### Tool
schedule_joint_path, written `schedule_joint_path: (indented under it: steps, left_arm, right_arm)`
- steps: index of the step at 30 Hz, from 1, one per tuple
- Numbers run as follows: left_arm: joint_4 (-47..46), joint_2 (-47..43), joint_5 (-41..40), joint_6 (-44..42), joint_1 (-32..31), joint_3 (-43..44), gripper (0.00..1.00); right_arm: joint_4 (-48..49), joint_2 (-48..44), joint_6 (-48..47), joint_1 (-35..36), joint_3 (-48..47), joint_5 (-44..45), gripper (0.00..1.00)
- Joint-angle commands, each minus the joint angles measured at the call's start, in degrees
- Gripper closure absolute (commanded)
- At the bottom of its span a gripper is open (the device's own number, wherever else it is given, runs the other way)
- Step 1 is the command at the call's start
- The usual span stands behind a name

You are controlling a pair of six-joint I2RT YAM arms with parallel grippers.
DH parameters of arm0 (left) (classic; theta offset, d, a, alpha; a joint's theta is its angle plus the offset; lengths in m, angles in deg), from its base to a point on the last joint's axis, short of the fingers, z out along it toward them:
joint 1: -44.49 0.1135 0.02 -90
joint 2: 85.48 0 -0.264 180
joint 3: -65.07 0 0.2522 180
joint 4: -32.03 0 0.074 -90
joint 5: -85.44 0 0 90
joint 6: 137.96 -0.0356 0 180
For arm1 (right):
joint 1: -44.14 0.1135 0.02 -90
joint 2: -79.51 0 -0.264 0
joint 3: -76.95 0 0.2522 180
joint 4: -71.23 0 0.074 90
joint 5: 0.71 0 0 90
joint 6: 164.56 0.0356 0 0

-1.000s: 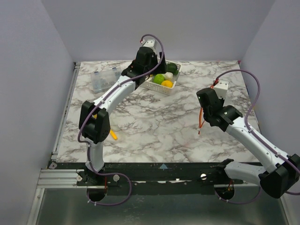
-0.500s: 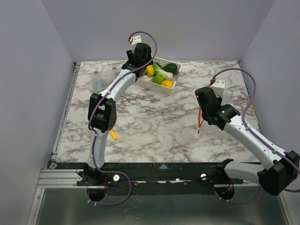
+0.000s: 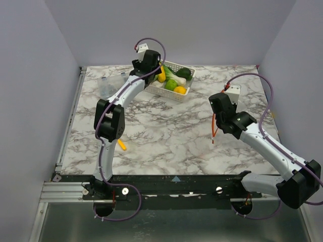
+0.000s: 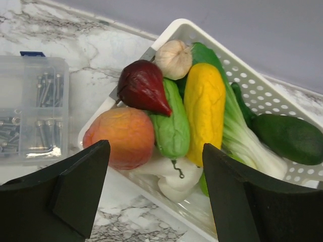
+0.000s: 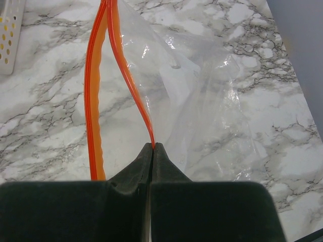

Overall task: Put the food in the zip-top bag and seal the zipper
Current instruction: Pick up the fake fruit from the bin.

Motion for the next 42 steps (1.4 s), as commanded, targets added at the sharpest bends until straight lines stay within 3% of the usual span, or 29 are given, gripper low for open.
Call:
schedule_joint_path:
  steps: [1,9,23,34,37,42]
  left_arm:
    - [1.62,-1.74,1.21,2.78,2.97,-1.36,0.23]
    - [6.22,3.41,8.76,6.85,4.26,4.70,0.23]
    - [12.48,4.61,3.36,15.74,4.59,4.92,0.26]
    - [15.48,6.84,6.36,18.18,4.79,7.92,0.31]
    - [14.16,6.81,5.98,17.18,4.87,8.13,0.35]
    - [12.63,6.21,6.64,15.26,5.04,7.74,0.60]
  right_arm:
    - [1.28,0.46,-0.13,0.06,-0.25,-1.17,0.99]
    - [1.55,0.63,0.16,0.12,-0.45,-1.85,0.99]
    - [1.73,1.24,0.70,0.10,-0.33,-3.06,0.99]
    - [2.60,1.94,0.97,0.14,-0.34,-4.18,0.99]
    - [2.60,1.86,0.99,0.11,-0.50,-4.56,0.99]
    - [2.52,1.56,0.82,0.06,-0.26,-4.39,0.99]
